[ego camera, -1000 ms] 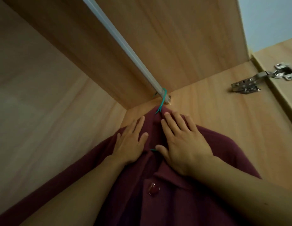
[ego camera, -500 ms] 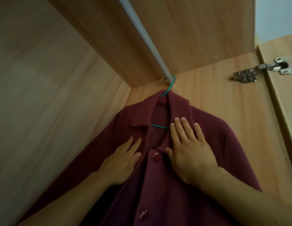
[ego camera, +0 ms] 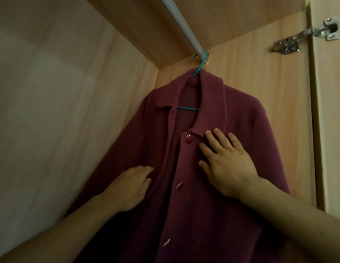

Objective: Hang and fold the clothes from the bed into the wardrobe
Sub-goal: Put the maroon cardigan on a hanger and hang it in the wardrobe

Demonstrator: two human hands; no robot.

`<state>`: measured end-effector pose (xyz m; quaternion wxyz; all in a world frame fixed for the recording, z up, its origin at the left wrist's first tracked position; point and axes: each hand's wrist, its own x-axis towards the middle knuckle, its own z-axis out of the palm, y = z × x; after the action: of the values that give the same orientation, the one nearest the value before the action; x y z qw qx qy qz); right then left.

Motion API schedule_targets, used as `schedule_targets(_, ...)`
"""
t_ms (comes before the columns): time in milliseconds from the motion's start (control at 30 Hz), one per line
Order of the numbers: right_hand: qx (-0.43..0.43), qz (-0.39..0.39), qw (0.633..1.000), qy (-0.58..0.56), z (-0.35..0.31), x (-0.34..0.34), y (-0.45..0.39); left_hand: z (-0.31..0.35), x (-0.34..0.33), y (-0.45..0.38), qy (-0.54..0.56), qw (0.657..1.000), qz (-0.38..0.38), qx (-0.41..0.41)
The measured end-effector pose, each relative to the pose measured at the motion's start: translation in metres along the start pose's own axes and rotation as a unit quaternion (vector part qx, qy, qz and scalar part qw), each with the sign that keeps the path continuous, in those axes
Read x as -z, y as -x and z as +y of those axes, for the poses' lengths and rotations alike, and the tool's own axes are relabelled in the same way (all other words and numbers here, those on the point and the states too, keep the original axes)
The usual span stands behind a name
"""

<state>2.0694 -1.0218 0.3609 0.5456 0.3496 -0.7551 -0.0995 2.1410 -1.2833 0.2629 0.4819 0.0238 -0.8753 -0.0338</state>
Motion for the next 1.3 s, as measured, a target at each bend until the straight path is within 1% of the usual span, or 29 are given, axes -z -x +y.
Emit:
schedule_targets(67, 0.009, -0.007, 1.0, -0.016, 0.001, 0.005, 0.008, 0.01, 0.023, 0.01, -0.05, 0.998, 0.027, 0.018)
schedule_targets(167, 0.013, -0.006, 0.999, -0.049, 0.001, 0.011, 0.023, 0.028, 0.058, 0.028, -0.093, 0.995, 0.03, 0.033)
schedule_targets(267, 0.023, -0.001, 0.995, -0.093, -0.001, 0.019, 0.044, 0.052, 0.091, 0.053, -0.15, 0.987, -0.005, 0.053)
schedule_targets(400, 0.046, -0.005, 0.99, -0.134, -0.001, 0.031, 0.079, 0.097, 0.127, 0.077, -0.247, 0.962, -0.07, 0.098)
schedule_targets(533, 0.058, 0.006, 0.979, -0.197, 0.002, 0.042, 0.118, 0.152, 0.149, 0.105, -0.275, 0.948, -0.103, 0.122)
schedule_targets(633, 0.051, 0.015, 0.965, -0.257, 0.007, 0.052, 0.141, 0.191, 0.161, 0.136, -0.3, 0.936, -0.13, 0.129)
schedule_targets(733, 0.056, 0.006, 0.949, -0.311, 0.006, 0.06, 0.164, 0.225, 0.174, 0.168, -0.306, 0.923, -0.168, 0.161)
schedule_targets(833, 0.069, -0.015, 0.937, -0.341, 0.001, 0.071, 0.189, 0.255, 0.189, 0.187, -0.307, 0.915, -0.194, 0.174)
schedule_targets(900, 0.079, -0.025, 0.934, -0.346, 0.001, 0.081, 0.202, 0.273, 0.198, 0.196, -0.309, 0.917, -0.191, 0.168)
schedule_targets(1000, 0.085, -0.032, 0.933, -0.349, 0.005, 0.098, 0.223, 0.296, 0.208, 0.209, -0.287, 0.93, -0.172, 0.152)
schedule_targets(1067, 0.091, -0.038, 0.935, -0.341, 0.008, 0.11, 0.239, 0.308, 0.209, 0.22, -0.283, 0.932, -0.185, 0.131)
schedule_targets(1200, 0.082, -0.061, 0.957, -0.271, 0.019, 0.133, 0.271, 0.32, 0.205, 0.244, -0.294, 0.928, -0.212, 0.091)
schedule_targets(1300, 0.069, -0.099, 0.962, -0.245, 0.028, 0.15, 0.298, 0.322, 0.2, 0.261, -0.242, 0.942, -0.216, 0.089)
